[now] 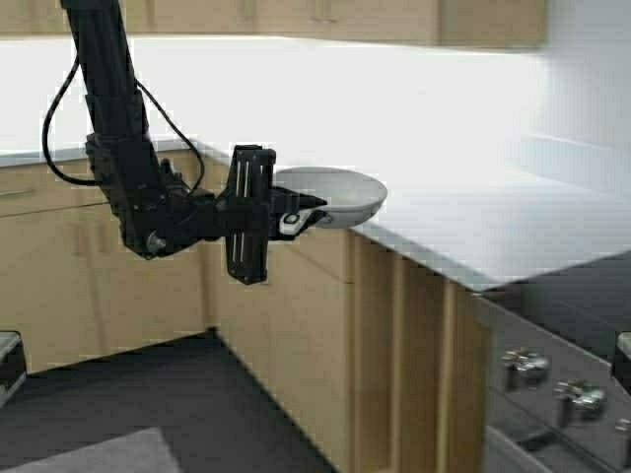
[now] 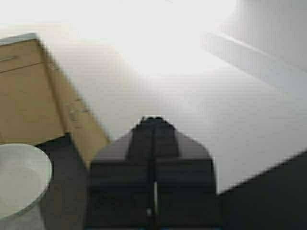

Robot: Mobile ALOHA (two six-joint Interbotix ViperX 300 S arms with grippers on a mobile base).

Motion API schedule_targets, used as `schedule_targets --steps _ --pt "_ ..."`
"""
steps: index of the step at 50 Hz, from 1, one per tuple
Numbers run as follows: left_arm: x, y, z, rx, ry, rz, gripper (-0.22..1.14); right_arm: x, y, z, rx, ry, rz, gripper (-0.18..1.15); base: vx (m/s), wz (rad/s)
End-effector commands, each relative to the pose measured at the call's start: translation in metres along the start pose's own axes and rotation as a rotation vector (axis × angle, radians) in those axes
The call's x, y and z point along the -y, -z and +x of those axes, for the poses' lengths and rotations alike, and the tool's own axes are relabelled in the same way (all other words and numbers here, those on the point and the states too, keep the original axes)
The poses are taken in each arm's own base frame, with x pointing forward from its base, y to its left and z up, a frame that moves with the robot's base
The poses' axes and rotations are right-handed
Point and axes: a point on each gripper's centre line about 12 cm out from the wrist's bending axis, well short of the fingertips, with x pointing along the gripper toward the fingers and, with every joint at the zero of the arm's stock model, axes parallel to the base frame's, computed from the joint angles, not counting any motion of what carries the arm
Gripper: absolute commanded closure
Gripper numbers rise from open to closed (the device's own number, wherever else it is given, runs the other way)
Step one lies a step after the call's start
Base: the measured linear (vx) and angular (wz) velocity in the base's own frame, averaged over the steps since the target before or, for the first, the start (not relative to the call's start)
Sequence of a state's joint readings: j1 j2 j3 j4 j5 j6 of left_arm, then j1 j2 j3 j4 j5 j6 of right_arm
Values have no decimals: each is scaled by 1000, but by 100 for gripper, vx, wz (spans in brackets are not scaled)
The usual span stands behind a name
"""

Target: Wash the pan

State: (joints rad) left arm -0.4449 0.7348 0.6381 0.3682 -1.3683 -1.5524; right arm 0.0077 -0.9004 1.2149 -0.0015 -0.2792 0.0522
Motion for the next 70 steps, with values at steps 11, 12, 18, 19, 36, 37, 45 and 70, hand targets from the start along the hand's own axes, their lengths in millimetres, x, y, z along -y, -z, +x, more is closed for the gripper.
schedule_targets --steps 11,12,18,19,36,37,45,70 --pt "15 -1 3 3 47 34 89 -1 -1 8 -16 -4 -9 90 1 62" --pt "14 -1 3 2 46 34 89 -1 0 8 -20 -4 -9 90 1 56" --pt "14 0 1 0 40 34 89 -1 1 9 -25 -4 -10 90 2 51" --pt "13 0 0 0 39 33 89 -1 1 9 -23 -4 -10 90 2 50" --pt "17 -3 6 3 59 39 89 -1 1 9 -22 -8 -26 90 3 58" --pt "19 -3 7 4 63 40 89 -1 1 9 -22 -9 -28 90 5 65" --pt "24 -3 8 0 76 46 89 -1 3 8 -27 -8 -28 90 6 64" --pt "22 -4 11 -5 76 49 89 -1 -2 7 -8 -9 -25 90 7 71"
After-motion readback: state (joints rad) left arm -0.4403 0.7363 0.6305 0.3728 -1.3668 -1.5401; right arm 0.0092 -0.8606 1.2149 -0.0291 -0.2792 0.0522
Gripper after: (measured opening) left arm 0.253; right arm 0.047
